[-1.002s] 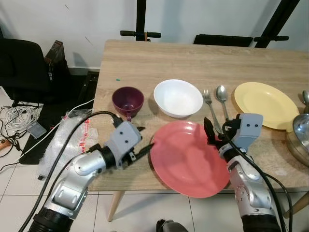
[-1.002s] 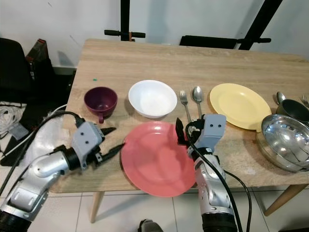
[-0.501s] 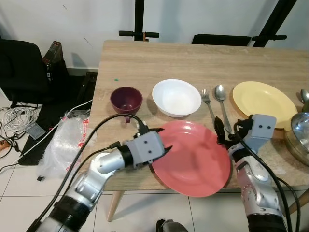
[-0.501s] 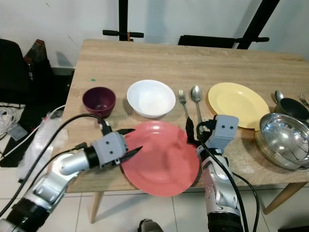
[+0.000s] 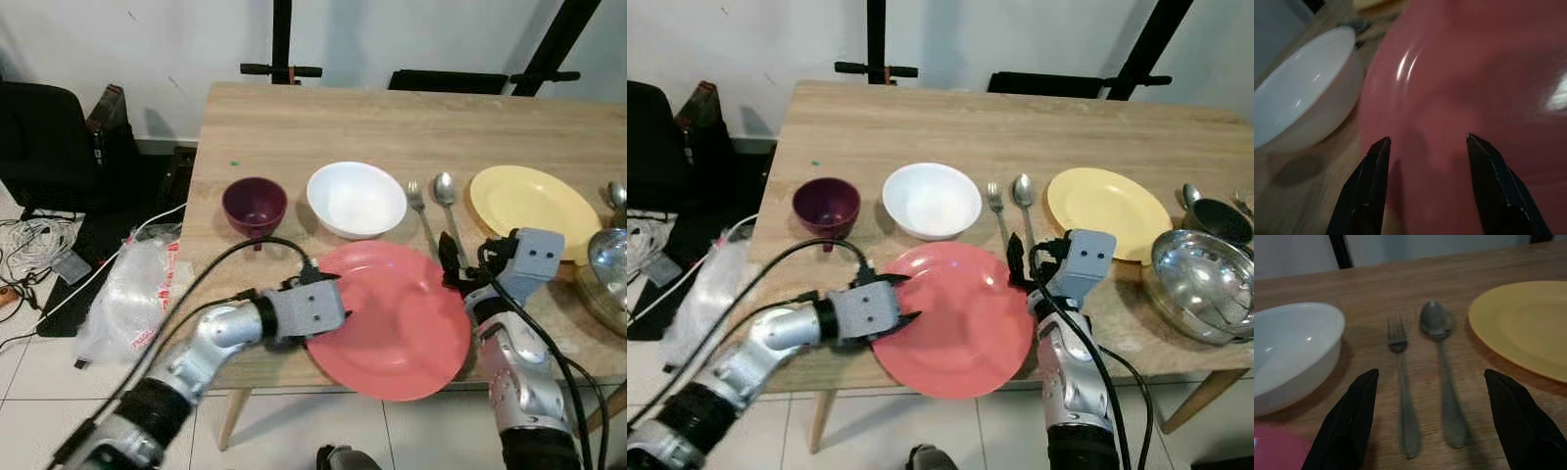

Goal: Setting the table

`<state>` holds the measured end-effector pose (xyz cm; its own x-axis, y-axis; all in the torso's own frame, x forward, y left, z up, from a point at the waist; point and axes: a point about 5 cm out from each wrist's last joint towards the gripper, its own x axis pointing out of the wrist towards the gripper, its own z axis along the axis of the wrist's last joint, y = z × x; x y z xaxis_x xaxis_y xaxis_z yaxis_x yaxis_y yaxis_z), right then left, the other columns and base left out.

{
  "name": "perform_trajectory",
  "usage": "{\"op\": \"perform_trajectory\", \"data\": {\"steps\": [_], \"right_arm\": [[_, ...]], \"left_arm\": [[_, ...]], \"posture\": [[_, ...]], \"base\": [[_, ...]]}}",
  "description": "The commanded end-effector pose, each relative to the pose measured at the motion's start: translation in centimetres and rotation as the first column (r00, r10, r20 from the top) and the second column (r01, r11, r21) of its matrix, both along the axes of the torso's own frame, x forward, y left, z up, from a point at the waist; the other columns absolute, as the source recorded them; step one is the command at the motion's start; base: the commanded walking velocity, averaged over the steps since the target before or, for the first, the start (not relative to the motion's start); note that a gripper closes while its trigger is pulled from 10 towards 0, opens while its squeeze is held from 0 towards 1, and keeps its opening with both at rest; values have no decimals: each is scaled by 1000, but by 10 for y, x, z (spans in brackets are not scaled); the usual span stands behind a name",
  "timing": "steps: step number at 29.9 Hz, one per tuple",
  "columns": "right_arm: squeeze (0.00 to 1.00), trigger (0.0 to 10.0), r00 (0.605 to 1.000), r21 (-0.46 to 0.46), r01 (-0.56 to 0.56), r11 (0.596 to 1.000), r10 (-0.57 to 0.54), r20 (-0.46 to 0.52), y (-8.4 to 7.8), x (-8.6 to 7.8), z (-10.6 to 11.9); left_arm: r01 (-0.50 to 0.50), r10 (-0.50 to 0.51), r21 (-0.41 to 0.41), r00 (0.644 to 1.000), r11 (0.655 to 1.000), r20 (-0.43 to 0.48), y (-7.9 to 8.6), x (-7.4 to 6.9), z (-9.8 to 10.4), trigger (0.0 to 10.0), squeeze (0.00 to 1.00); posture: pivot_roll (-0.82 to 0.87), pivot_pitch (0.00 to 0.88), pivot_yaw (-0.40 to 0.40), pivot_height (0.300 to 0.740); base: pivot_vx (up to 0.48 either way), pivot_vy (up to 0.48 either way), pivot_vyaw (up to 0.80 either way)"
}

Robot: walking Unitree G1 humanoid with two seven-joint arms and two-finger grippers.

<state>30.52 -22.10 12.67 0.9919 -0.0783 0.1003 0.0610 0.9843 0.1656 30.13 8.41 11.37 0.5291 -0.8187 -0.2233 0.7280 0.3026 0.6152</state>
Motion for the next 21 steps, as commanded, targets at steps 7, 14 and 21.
{"op": "perform_trajectory", "data": {"steps": [7,14,21], "right_arm": [[0,10000,992,3,-126,992,126,13,22,3,6],[0,10000,963,34,-271,962,270,20,48,4,10],[0,10000,863,110,-506,856,504,43,87,-7,17]], "left_arm": [[-93,117,125,971,988,-206,60,-30,-41,10000,0],[-141,159,87,956,986,-246,75,-40,-40,10000,0],[-312,336,145,923,939,-189,95,-38,-47,10000,0]], "posture": [[-121,68,2,740],[-104,74,-1,740],[-103,69,-4,740]], "base": [[0,0,0],[0,0,0],[0,0,0]]}}
